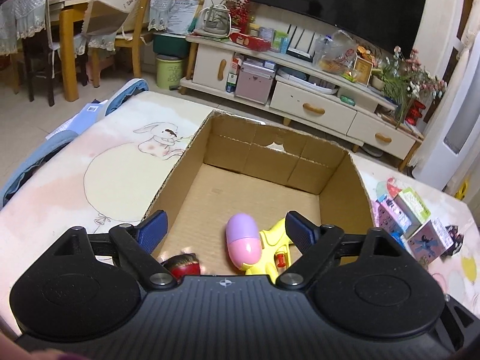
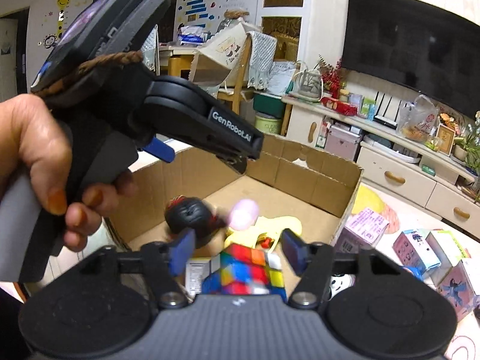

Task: Organize rigid objects
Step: 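Open left gripper over cardboard box while right gripper drops Rubik's cube inside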

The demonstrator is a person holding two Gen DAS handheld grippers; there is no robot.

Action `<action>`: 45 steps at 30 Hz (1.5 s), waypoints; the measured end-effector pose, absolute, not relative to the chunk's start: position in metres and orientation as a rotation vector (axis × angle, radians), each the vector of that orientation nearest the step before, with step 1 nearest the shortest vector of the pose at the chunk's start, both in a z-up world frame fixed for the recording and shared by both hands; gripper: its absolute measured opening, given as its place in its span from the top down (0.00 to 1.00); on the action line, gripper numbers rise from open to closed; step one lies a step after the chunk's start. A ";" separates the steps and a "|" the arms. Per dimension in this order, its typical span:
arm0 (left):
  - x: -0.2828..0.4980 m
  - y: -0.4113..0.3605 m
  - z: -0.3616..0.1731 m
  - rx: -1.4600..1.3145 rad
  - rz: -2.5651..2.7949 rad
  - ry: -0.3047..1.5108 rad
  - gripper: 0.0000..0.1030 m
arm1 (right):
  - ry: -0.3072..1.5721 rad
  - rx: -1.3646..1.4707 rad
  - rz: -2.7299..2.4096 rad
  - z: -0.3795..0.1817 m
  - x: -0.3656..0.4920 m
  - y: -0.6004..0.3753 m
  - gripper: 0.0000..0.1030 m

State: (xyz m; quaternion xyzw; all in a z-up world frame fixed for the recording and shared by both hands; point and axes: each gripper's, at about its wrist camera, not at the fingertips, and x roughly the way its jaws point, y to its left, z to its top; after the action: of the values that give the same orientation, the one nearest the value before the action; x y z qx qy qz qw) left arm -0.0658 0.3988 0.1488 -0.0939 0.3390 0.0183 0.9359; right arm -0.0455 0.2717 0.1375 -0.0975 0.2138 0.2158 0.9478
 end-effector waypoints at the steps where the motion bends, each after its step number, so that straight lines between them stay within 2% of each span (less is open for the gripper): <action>1: -0.067 0.398 0.150 -0.196 0.037 0.689 0.00 | 0.426 -0.198 0.434 0.138 -0.049 0.270 0.32; 5: -0.068 0.392 0.151 -0.189 0.037 0.672 0.00 | 0.381 -0.200 0.400 0.140 -0.061 0.260 0.24; 12: -0.071 0.381 0.151 -0.168 0.005 0.652 0.00 | 0.338 -0.169 0.325 0.141 -0.076 0.238 0.22; 15: -0.073 0.378 0.151 -0.152 -0.011 0.647 0.00 | 0.321 -0.159 0.297 0.140 -0.083 0.231 0.14; 23: -0.074 0.376 0.150 -0.126 -0.058 0.627 0.00 | 0.312 -0.144 0.276 0.136 -0.094 0.223 0.14; 36: -0.078 0.367 0.134 -0.247 -0.209 0.570 0.00 | 0.350 -0.102 0.178 0.120 -0.090 0.183 0.08; 45: -0.079 0.365 0.129 -0.185 -0.149 0.545 0.00 | 0.381 -0.062 0.121 0.105 -0.082 0.154 0.08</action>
State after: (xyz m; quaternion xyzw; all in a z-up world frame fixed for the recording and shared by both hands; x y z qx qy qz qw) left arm -0.0787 0.3652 0.1290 -0.0910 0.2685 -0.0733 0.9562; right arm -0.0819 0.1542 0.1052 -0.0308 0.1894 0.0599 0.9796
